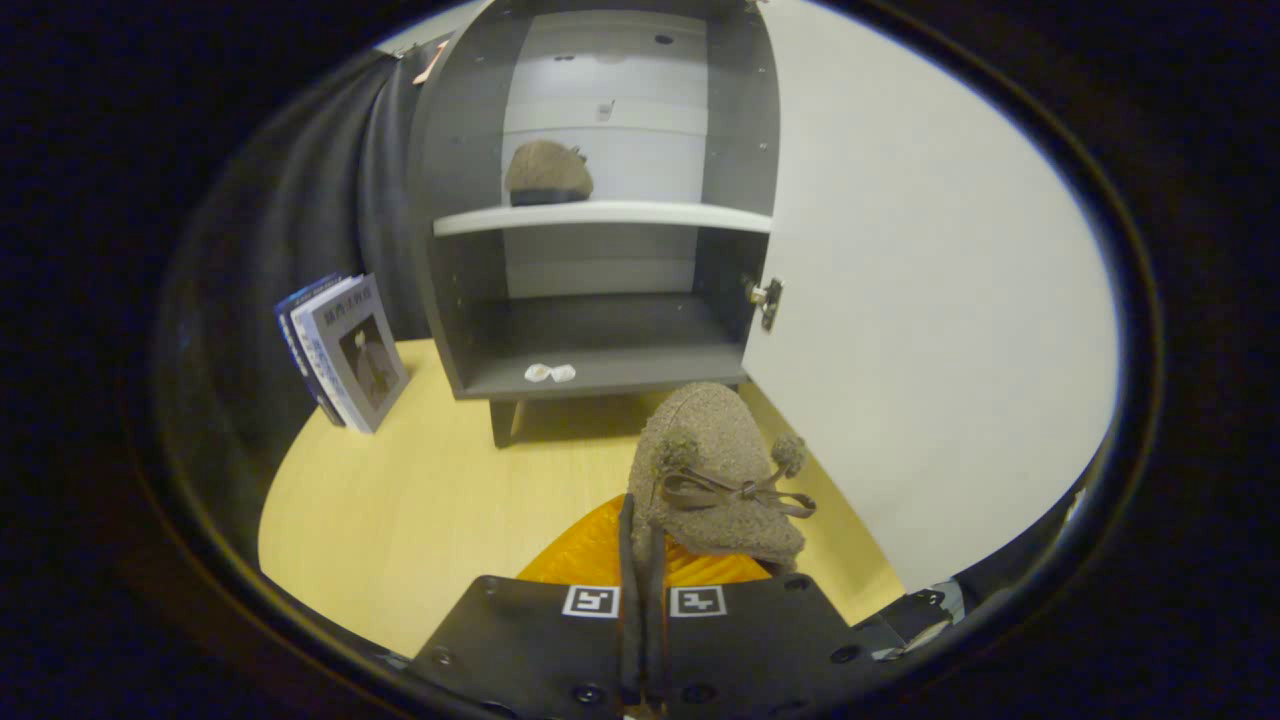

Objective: Open the shoe cabinet door, grab the shoes and put them into the shoe cabinet, then close the shoe cabinet door.

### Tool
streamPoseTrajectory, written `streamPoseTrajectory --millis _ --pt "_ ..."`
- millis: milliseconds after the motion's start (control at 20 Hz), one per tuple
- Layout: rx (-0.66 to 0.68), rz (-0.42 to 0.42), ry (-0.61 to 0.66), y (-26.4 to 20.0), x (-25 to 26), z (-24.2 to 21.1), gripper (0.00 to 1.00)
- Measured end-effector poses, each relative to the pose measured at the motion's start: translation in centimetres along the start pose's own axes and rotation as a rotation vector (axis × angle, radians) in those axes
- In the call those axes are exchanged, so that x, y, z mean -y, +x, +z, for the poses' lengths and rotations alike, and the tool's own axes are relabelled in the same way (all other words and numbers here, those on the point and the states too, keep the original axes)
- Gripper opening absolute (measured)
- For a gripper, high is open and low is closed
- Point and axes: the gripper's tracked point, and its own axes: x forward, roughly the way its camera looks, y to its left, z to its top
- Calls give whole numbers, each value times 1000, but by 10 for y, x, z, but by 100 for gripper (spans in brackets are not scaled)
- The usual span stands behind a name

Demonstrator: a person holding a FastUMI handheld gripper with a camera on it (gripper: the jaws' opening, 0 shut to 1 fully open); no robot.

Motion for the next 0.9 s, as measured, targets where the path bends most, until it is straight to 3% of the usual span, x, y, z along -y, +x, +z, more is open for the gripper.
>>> streamPoseTrajectory --millis 200,450,900 --pt "67 -6 1 -16 -6 56 4" --pt "162 12 -6 -2 -7 140 4" --pt "253 71 -33 106 -11 270 4"
